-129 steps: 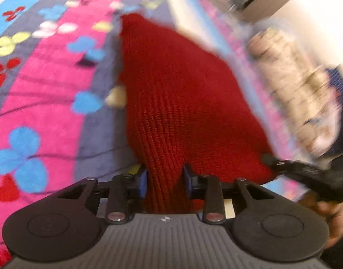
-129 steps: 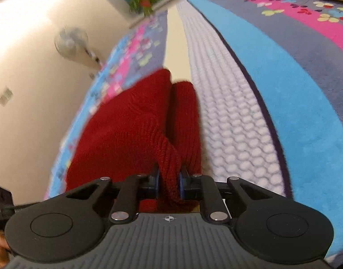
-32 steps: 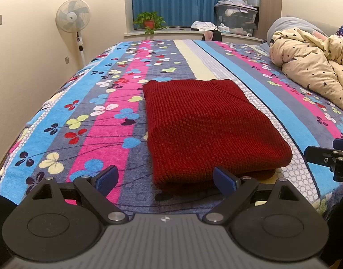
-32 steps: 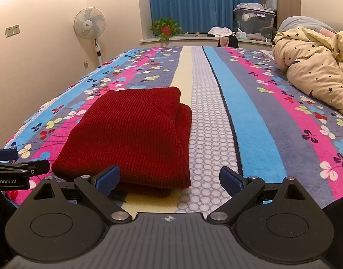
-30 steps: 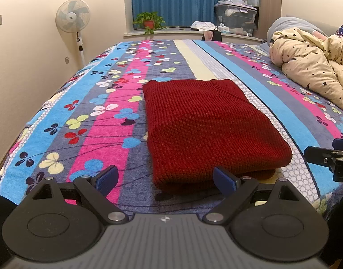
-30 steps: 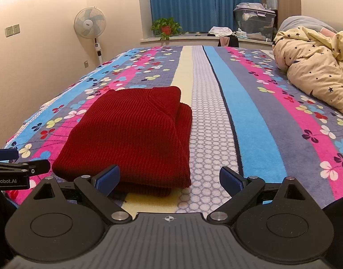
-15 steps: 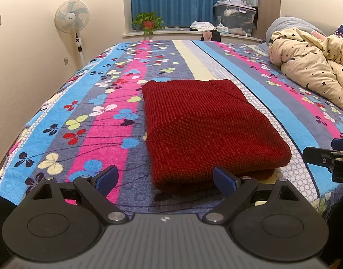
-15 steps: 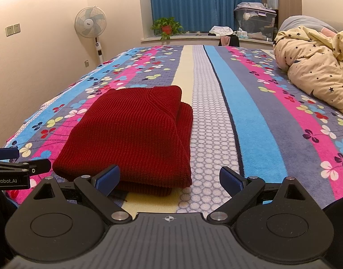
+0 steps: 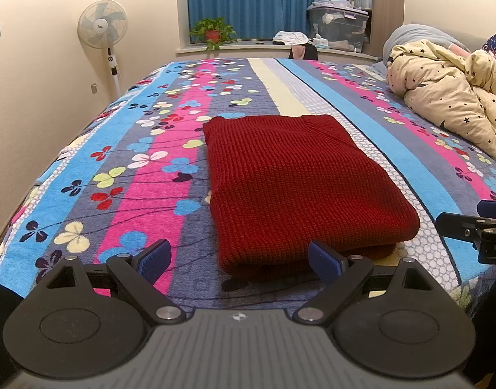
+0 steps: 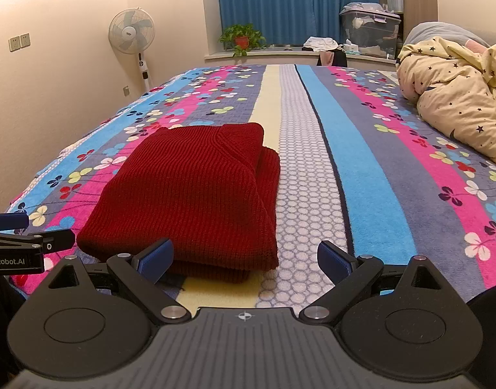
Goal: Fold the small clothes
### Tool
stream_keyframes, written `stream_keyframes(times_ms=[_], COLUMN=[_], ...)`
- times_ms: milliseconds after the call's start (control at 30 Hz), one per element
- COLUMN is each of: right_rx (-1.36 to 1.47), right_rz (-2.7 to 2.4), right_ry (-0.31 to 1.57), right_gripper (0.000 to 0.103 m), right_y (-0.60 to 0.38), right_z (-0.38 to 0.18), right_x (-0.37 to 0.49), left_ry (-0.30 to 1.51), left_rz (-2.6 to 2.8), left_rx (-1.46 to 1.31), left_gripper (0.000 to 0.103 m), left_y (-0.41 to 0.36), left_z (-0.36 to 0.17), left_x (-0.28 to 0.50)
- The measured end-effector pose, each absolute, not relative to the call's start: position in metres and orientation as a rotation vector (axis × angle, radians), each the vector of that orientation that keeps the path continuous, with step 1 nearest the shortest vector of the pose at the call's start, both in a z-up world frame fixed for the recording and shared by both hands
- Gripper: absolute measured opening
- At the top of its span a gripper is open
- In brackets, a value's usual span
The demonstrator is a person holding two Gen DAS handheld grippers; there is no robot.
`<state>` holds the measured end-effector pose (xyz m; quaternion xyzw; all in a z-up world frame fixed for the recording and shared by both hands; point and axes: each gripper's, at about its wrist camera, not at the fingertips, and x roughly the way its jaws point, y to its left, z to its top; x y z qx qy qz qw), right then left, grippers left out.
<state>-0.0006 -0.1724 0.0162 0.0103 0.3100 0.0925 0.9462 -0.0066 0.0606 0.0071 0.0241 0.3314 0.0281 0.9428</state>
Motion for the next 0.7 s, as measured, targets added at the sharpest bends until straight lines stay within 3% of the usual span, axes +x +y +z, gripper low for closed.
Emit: stream_keyframes(times_ms=[700], right_rx=[0.020], right_rz=[0.190], right_ry=[0.633], right_gripper=[0.096], right_y=[-0.1696], right_z=[0.0149], right_x=[-0.0024], left_ry=[0.669], left_rz=[0.052], left_rx=[0.053], left_gripper=[0.094], left_y=[0.0560], left_z=[0.0069], left_x=[-0.0061])
